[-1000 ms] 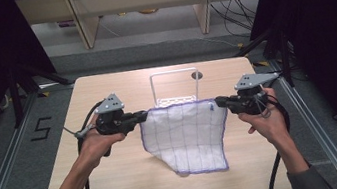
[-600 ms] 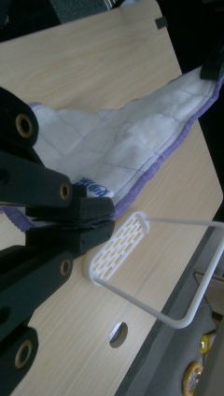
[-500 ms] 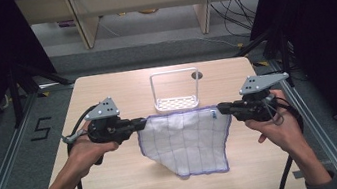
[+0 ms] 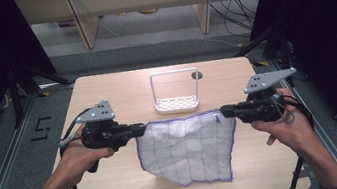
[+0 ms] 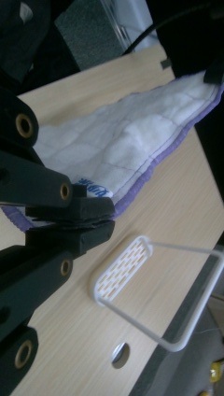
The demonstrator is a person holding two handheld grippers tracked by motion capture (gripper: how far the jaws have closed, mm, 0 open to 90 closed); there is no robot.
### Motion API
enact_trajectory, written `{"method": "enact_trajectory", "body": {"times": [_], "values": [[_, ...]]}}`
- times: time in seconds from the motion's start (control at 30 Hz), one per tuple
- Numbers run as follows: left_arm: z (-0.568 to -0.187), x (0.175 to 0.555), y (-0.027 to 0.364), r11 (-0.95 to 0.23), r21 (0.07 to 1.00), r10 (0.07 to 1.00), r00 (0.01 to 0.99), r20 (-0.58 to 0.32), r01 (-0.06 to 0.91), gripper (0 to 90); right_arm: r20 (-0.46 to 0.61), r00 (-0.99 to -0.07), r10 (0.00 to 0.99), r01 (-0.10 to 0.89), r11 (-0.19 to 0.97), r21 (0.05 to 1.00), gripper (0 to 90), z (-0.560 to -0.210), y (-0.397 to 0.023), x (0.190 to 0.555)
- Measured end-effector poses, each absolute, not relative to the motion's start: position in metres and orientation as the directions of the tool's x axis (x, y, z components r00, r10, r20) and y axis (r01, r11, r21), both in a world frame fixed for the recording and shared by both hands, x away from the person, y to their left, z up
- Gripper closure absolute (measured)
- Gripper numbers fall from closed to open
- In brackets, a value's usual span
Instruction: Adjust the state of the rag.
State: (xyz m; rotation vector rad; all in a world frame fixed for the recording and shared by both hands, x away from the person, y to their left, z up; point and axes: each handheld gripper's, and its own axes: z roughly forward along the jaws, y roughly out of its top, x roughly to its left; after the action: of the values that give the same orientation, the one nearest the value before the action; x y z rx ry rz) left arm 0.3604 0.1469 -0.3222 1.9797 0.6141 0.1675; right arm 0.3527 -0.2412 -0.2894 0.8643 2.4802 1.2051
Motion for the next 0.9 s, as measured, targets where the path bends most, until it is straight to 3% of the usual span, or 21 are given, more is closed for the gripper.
{"method": "enact_trajectory", "body": {"times": [0.07, 0.13, 0.33, 0.4, 0.73, 0.9], "values": [[-0.335, 0.375, 0.142, -0.356, 0.853, 0.510, 0.844, -0.165, 0.382, 85.5, 0.027, -0.788, 0.615, 0.417, 0.501, 0.758, 87.5, -0.301, -0.240, 0.371], [-0.351, 0.391, 0.135, -0.374, 0.842, 0.552, 0.823, -0.133, 0.388, 85.4, 0.043, -0.761, 0.647, 0.467, 0.501, 0.729, 87.5, -0.315, -0.236, 0.387], [-0.387, 0.435, 0.120, -0.369, 0.843, 0.620, 0.779, -0.090, 0.391, 85.4, 0.004, -0.737, 0.676, 0.486, 0.525, 0.698, 87.5, -0.352, -0.230, 0.431], [-0.392, 0.444, 0.119, -0.326, 0.847, 0.637, 0.760, -0.132, 0.420, 85.5, 0.011, -0.708, 0.706, 0.509, 0.500, 0.701, 87.5, -0.358, -0.230, 0.438], [-0.399, 0.435, 0.128, -0.297, 0.883, 0.603, 0.789, -0.122, 0.364, 85.5, 0.001, -0.694, 0.720, 0.488, 0.469, 0.736, 87.5, -0.362, -0.243, 0.436], [-0.373, 0.418, 0.134, -0.284, 0.899, 0.580, 0.806, -0.116, 0.334, 85.9, 0.016, -0.719, 0.695, 0.451, 0.449, 0.771, 87.5, -0.337, -0.246, 0.423]]}}
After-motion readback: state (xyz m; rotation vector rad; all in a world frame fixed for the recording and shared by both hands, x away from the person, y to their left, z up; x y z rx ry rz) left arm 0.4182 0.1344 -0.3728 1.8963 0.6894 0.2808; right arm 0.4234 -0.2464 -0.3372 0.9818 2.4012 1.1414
